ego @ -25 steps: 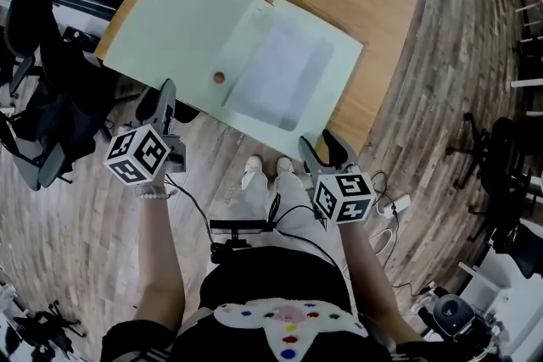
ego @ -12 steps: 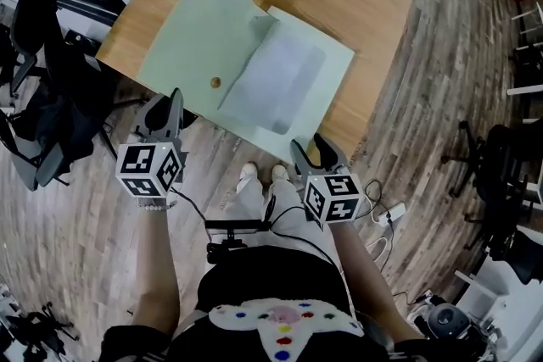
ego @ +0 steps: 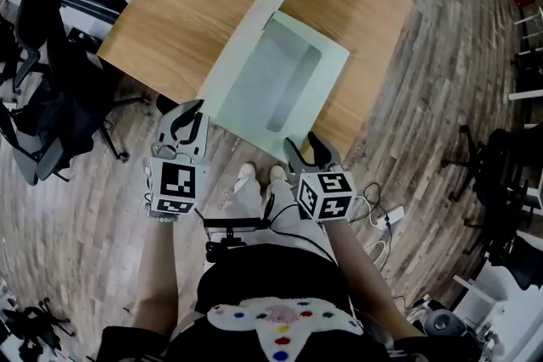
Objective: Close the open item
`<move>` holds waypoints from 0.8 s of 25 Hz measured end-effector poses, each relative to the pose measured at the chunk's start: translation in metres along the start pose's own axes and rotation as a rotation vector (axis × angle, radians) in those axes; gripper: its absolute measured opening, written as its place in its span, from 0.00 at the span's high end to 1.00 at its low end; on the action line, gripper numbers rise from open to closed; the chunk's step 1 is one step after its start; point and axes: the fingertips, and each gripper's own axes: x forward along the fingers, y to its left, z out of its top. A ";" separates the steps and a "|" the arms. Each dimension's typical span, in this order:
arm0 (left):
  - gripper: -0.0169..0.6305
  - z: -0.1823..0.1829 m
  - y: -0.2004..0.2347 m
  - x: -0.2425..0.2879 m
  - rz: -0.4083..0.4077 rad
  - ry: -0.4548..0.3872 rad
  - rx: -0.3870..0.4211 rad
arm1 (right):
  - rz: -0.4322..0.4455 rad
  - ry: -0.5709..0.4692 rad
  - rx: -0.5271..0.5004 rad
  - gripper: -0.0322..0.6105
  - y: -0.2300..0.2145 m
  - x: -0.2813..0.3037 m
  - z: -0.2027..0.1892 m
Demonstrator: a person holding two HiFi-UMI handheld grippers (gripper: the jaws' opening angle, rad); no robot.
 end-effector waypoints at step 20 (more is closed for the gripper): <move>0.93 -0.030 -0.090 0.019 -0.072 0.190 0.493 | 0.102 -0.030 0.027 0.59 -0.011 -0.007 0.006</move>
